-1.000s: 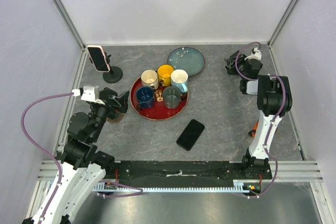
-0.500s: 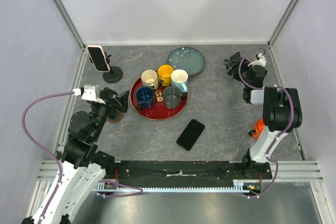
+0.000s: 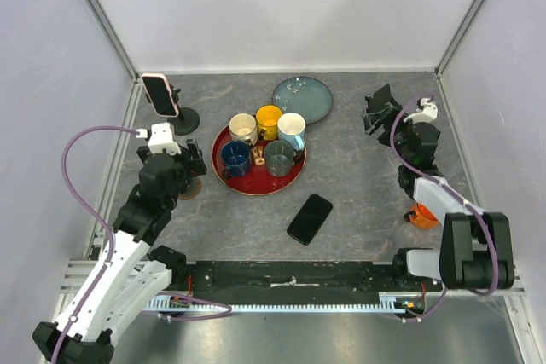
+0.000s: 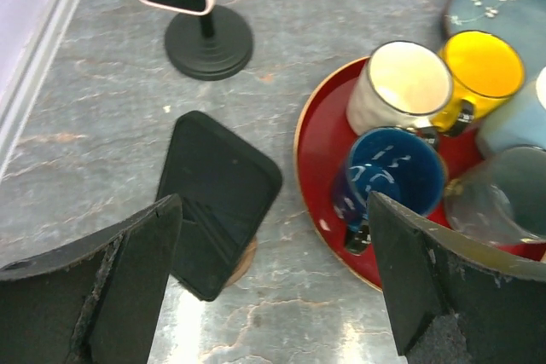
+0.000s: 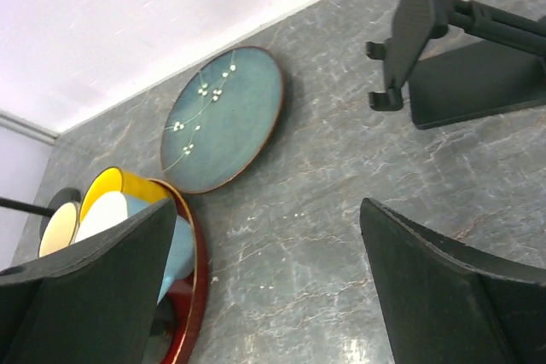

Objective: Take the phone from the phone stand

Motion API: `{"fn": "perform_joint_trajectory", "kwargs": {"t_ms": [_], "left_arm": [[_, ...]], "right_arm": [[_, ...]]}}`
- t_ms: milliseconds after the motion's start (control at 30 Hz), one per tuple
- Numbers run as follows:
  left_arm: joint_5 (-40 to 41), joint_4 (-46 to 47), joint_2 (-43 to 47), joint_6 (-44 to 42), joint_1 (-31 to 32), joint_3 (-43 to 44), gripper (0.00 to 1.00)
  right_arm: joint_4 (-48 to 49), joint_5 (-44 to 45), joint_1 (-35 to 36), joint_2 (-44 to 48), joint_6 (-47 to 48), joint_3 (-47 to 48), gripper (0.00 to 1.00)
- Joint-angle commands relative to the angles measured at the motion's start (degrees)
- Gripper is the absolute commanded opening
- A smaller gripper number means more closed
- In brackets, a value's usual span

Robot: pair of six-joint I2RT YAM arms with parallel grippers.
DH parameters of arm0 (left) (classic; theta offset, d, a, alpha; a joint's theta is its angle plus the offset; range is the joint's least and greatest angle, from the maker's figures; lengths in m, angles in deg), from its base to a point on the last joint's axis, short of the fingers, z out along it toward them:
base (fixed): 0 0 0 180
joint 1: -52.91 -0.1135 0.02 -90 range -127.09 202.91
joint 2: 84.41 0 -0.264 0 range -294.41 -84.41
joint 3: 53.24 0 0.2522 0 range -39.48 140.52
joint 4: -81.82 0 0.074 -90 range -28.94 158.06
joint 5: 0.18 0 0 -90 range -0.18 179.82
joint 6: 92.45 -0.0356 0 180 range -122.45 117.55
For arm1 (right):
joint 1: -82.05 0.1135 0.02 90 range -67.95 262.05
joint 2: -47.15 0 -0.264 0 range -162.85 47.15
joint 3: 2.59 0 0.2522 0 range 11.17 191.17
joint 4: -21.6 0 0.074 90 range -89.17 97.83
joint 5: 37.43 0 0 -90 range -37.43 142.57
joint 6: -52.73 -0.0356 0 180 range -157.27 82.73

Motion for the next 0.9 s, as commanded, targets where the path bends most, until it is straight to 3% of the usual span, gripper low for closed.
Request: {"fn": "perform_joint_trajectory", "kwargs": {"t_ms": [0, 200, 367, 600, 867], "left_arm": [[5.4, -1.4, -1.5, 2.2, -2.1, 2.8, 0.96], [-3.1, -4.0, -9.2, 1.6, -8.1, 5.9, 0.99], [-8.1, -3.4, -9.9, -3.5, -10.4, 7.0, 1.00], [-6.7, -4.2, -10.3, -6.6, -11.7, 8.0, 1.00], [-3.7, -7.0, -12.7, -0.4, -11.7, 9.0, 1.00]], "right_arm": [[-2.5, 1.1, 6.0, 6.8, 3.7, -3.0, 0.96], [4.6, -3.3, 17.4, 7.5, 5.1, -7.2, 0.96], [12.7, -8.1, 21.2, 7.6, 7.4, -10.2, 0.98], [16.5, -9.9, 25.5, 7.2, 9.3, -10.7, 0.98], [13.8, -6.6, 29.3, 7.1, 12.2, -9.7, 0.98]]}}
